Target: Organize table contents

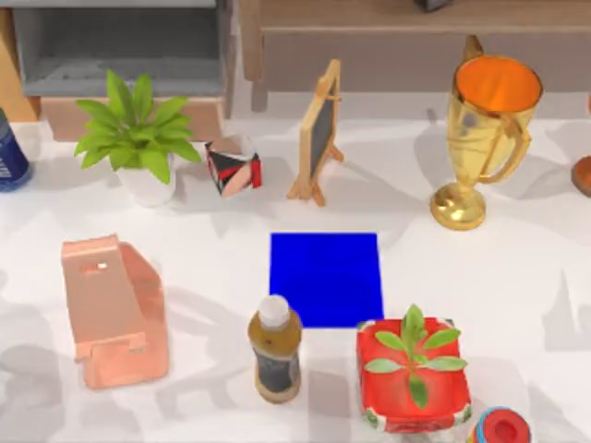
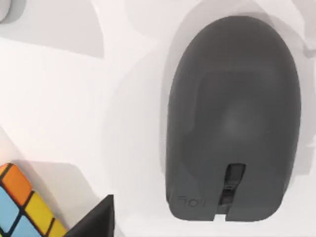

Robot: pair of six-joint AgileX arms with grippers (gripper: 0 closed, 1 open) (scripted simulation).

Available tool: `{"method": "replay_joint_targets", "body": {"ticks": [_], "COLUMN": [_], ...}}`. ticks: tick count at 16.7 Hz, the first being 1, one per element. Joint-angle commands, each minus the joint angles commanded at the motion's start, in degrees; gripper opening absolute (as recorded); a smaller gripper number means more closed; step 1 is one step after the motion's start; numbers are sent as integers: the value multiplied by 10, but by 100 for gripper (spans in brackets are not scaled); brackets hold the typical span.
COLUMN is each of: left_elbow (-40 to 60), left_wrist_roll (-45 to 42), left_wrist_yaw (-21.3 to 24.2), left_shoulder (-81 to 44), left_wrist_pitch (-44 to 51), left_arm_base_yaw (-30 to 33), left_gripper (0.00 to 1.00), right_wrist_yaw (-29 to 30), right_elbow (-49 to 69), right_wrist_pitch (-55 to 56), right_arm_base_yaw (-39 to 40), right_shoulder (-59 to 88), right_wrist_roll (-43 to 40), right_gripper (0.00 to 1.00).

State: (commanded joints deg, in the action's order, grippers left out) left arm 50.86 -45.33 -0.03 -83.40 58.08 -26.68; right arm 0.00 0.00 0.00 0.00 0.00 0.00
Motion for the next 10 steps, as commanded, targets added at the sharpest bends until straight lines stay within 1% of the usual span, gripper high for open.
{"method": "replay_joint_targets", "body": {"ticks": [2,6,8,10], "left_elbow": [-24,-84,-107,-115], "left_wrist_roll": [-1,-3,-5,-5], "left_wrist_yaw": [0,0,0,0], "left_shoulder": [-20,-70,-89,-96], "left_wrist_pitch": [-44,-165,-202,-214], "left_arm_base_yaw": [-1,-3,-3,-4], "left_gripper": [100,100,100,100], "right_wrist_yaw": [0,0,0,0], "right_elbow": [0,0,0,0], "right_wrist_pitch": [0,0,0,0], "right_arm_base_yaw": [0,0,0,0], "right_shoulder": [0,0,0,0], "right_wrist_roll": [0,0,0,0], "right_gripper": [100,100,100,100]}}
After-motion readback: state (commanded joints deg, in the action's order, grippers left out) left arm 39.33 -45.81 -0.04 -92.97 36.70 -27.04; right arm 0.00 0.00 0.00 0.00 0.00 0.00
